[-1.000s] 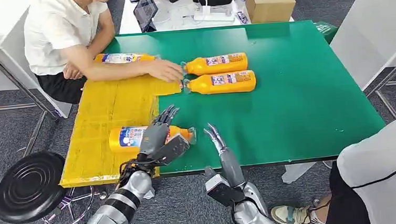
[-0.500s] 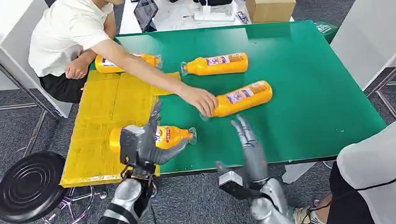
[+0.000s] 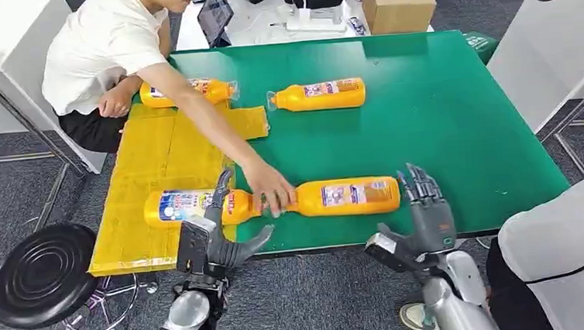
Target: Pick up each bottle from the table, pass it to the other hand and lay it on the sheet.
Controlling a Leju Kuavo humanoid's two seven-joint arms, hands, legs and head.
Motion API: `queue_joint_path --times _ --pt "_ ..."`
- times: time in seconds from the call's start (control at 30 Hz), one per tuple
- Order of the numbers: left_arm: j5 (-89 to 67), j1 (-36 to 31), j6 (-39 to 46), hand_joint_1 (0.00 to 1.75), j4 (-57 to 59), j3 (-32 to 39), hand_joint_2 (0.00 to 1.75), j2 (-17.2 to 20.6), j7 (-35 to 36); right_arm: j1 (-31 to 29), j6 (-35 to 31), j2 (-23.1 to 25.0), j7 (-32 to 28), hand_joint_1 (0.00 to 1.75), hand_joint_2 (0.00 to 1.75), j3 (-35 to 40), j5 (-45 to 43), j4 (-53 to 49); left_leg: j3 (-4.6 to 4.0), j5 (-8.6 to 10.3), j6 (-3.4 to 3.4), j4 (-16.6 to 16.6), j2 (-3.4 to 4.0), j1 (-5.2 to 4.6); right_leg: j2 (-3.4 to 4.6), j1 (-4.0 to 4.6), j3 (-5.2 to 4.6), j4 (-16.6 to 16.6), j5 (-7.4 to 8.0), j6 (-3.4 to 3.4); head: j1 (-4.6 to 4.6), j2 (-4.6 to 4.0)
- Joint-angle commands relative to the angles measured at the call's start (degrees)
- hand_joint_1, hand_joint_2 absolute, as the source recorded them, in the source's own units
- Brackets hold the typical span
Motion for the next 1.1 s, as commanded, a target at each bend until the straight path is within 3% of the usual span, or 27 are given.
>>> queue_joint_path --times 0.03,0.27,0.33,0.57,1.1 --pt "1.39 -2.18 -0.47 0.0 1.6 -4.26 1.75 -0.43 0.72 -7.96 -0.11 -0.23 2.15 0.0 1.75 -1.06 3.28 12.91 0.18 -0.06 -0.11 -0.03 0.15 0.03 0.09 0.05 0.13 -0.01 -0.03 -0.14 -0.04 0.0" --pt "3.05 -2.52 0.61 0.0 2.58 -6.65 1.75 -0.62 0.54 -10.26 -0.11 -0.54 3.06 0.0 1.75 1.09 2.99 16.47 0.21 -0.07 -0.1 -0.03 0.15 0.05 0.09 0.07 0.15 -0.03 -0.02 -0.12 -0.02 0.0" --pt "4.02 -3.29 0.73 0.0 4.29 -7.43 1.75 -1.68 0.8 -13.54 -0.11 0.24 4.79 0.0 1.75 2.99 4.62 23.82 0.09 -0.02 -0.06 -0.02 0.11 0.04 0.07 0.04 0.05 -0.03 0.01 -0.07 -0.02 0.0" --pt "4.67 -4.47 1.51 0.0 5.72 -9.36 1.75 -2.61 -0.17 -16.18 0.22 2.46 3.28 0.0 1.75 5.84 4.05 31.34 0.22 -0.06 -0.13 -0.03 0.18 0.07 0.13 0.09 0.17 -0.03 -0.01 -0.15 -0.02 0.0" --pt "7.17 -6.44 -0.45 0.0 7.3 -11.27 1.75 -3.19 0.44 -18.74 6.84 3.15 6.52 0.0 1.75 11.34 5.68 35.04 0.25 -0.02 -0.1 -0.04 0.14 0.05 0.03 0.06 0.18 -0.04 -0.01 -0.12 -0.02 0.0"
